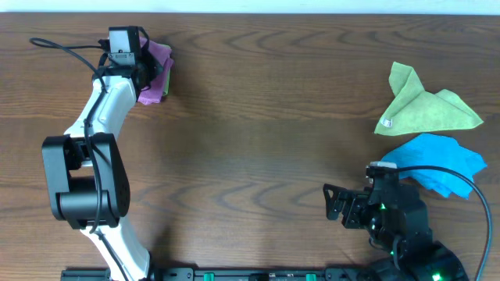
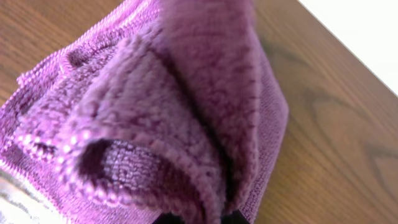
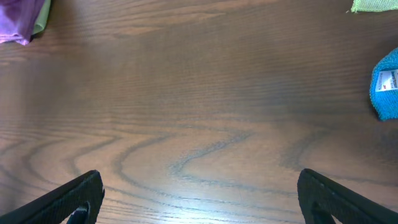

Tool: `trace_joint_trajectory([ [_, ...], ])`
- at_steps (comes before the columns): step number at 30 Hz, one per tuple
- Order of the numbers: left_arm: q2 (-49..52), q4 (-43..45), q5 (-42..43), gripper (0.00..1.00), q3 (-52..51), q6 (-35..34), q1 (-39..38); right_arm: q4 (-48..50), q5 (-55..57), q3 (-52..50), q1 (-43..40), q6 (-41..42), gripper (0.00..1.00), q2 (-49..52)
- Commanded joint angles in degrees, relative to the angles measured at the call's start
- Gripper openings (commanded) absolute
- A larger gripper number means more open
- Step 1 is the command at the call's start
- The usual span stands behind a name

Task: Fold the cloth
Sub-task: 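Carry the folded purple cloth with the left gripper to the top-left stack, then place the cloth on the stack and open the left gripper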

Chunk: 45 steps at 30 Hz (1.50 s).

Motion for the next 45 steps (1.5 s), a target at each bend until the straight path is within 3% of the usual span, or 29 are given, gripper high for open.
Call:
trace_joint_trajectory([
  [1,0.42,-0.76,-0.98,0.18,0.28,-0.37,0.24,-0.07,0.59,-0.26,-0.48,0.76,0.99,-0.31],
  [4,0.39,-1.36,-0.96,0.29,0.28,-0.35,0.24,-0.07,0.59,-0.26,-0.48,0.74,0.99,-0.31],
  [10,-0.28,-2.67,-0.98,0.62,0.31,2.12,0.26,-0.07,0.59,-0.26,-0.48,0.76,0.99,-0.31],
  [17,-4.07,-4.66,-0.98,0.79,0.31,4.63,0.31,-0.07,0.59,-0.26,-0.48,0.76,0.99,-0.31],
  [31,-14.23,-5.22,-1.05,0.84,0.31,7.19,0.31,-0.07,0.59,-0.26,-0.48,0.76,0.99,-0.31],
  [33,-14.43,-4.5,-1.01,0.82,0.31,7.19,0.31,-0.07,0.59,-0.26,-0.48,0.76,0.99,-0.31],
  [37,-14.43,-4.61,-0.72,0.61,0.31,7.17,0.28,-0.07,0.59,-0.26,-0.48,0.76,0.99,-0.31],
  [39,-14.43,-4.76,-0.76,0.24,0.31,7.19,0.28,-0.07,0.59,-0.26,-0.48,0.76,0.99,-0.31],
  [40,-14.4,-4.74,-0.96,0.1,0.31,7.19,0.28,-0.07,0.59,-0.26,-0.48,0.76,0.99,-0.31],
  [41,-14.38,-4.68,-1.05,0.06,0.31,7.21,0.31,-0.07,0.59,-0.26,-0.48,0.76,0.99,-0.31],
  [45,-12.26,-3.85,-3.63,0.06,0.31,7.19,0.31,-0.07,0.59,-0.26,-0.48,0.74,0.99,-0.31],
])
